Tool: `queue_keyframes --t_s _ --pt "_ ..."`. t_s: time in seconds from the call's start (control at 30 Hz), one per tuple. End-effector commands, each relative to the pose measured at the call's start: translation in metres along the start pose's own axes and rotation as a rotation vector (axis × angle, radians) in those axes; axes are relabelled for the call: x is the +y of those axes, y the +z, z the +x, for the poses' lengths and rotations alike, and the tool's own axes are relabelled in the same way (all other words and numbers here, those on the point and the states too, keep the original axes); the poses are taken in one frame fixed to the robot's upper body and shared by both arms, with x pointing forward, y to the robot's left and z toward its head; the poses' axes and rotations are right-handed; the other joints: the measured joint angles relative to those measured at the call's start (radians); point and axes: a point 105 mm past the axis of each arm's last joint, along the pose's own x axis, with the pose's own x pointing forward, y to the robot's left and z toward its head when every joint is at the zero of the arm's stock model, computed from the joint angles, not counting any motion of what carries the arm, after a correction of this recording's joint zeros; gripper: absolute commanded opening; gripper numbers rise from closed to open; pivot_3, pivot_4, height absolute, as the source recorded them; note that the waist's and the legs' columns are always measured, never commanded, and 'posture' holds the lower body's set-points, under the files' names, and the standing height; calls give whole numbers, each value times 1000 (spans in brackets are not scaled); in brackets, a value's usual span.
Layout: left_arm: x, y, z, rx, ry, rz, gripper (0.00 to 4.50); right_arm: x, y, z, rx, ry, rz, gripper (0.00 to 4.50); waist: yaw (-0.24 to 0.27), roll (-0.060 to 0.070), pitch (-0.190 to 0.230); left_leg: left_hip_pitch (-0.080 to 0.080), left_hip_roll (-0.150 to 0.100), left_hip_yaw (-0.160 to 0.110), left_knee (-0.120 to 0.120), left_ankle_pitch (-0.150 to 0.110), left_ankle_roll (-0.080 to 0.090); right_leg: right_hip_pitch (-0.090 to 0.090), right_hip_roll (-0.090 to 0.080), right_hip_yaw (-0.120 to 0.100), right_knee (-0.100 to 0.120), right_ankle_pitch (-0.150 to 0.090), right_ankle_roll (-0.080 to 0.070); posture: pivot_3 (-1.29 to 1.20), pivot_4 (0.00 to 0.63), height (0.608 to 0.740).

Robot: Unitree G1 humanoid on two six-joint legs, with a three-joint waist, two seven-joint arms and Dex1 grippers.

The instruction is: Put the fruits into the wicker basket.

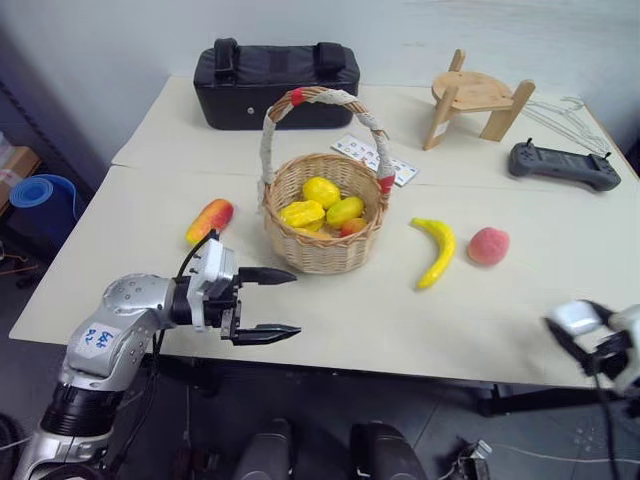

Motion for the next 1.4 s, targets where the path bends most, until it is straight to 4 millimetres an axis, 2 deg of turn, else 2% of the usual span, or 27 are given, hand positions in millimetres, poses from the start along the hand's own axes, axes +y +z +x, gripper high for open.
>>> queue_keyframes --t_s 0.03,0.13,0.3,0.37,0.47,0.57,0.63,0.7,0.83,0.9,0.93,1.0,1.07,1.1,1.13,1.23,1.3,1.4 --pt "-1 6 7 -20 -23 36 4500 -39 -15 14 33 -119 17 2830 -11 0 0 0 0 0 -1 0 0 0 0 0 0 0 0 0 150 740" --pt "-1 5 11 -23 -19 33 4500 -60 -19 34 59 -211 64 2830 -13 1 1 1 1 2 0 2 0 -1 1 2 1 0 0 0 150 740" --pt "0 2 10 -12 2 17 4500 -64 -19 55 59 -224 145 2830 -10 2 1 1 3 5 0 5 -6 -1 4 5 0 0 0 0 150 740" --pt "4 3 11 -27 37 17 4500 -57 -20 59 55 -158 224 3543 -5 2 1 1 3 5 0 5 -6 -1 3 5 0 0 0 0 150 740" --pt "10 4 11 -50 89 15 4500 -57 -15 57 40 -143 156 4432 -3 2 1 0 3 5 1 5 -6 -1 3 5 -1 1 1 0 150 740" --pt "7 1 13 -60 98 14 4500 -67 0 43 -32 -178 80 4477 -5 2 1 -1 3 5 1 5 -6 -1 3 6 -2 1 2 0 150 740" --pt "8 -1 11 -61 118 11 4500 -66 16 30 -108 -155 6 4477 -3 3 0 -2 3 5 1 5 -6 -2 3 5 -2 1 2 0 150 740" --pt "12 -5 2 -53 163 22 4500 -43 39 15 -243 -36 -50 4477 -4 4 1 -2 3 5 0 4 -6 -3 4 6 -2 1 2 0 150 740" --pt "20 -13 -28 -36 244 5 4500 26 51 1 -254 301 -60 4477 -10 2 1 1 7 6 1 2 -8 0 8 8 -2 1 2 0 150 740" --pt "25 -22 -53 11 322 8 4500 66 64 -5 -290 501 -63 4477 -15 2 1 5 11 9 0 -5 -6 1 12 11 -2 2 1 0 150 740" --pt "26 -24 -60 23 342 9 4500 76 68 -7 -294 549 -55 4477 -17 2 1 7 13 13 0 -7 -7 1 14 15 -2 2 0 0 150 740" --pt "30 -31 -89 46 465 18 4500 105 80 -10 -360 654 -51 4477 -17 2 2 10 14 15 -1 -8 -7 1 14 18 -1 1 -1 0 150 740" --pt "30 -42 -122 90 601 26 4500 143 86 -14 -424 790 -88 4477 -21 1 1 10 15 16 0 -9 -7 1 14 19 -2 1 -1 0 150 740" --pt "29 -45 -130 103 638 29 4500 153 87 -15 -440 827 -97 4477 -21 0 1 10 16 16 -1 -9 -7 0 14 20 -2 0 -2 0 150 740" --pt "28 -47 -146 104 726 34 4500 168 89 -15 -472 870 -106 4477 -18 0 1 10 16 16 -1 -10 -8 0 14 20 -2 0 -3 0 150 740" --pt "19 -50 -201 104 996 52 4500 197 107 -10 -588 923 -85 4477 -15 -1 1 8 16 17 0 -11 -6 -2 13 20 -2 0 -3 0 150 740" --pt "7 -59 -230 140 1110 12 4500 206 122 -8 -650 926 -54 4477 -17 -2 1 8 16 17 0 -11 -6 -3 13 21 -2 0 -3 0 150 740" --pt "-8 -73 -273 158 1318 -143 4500 211 141 -4 -712 895 -5 4477 -11 -2 1 8 16 17 -1 -12 -6 -3 12 21 -2 0 -3 0 150 740"
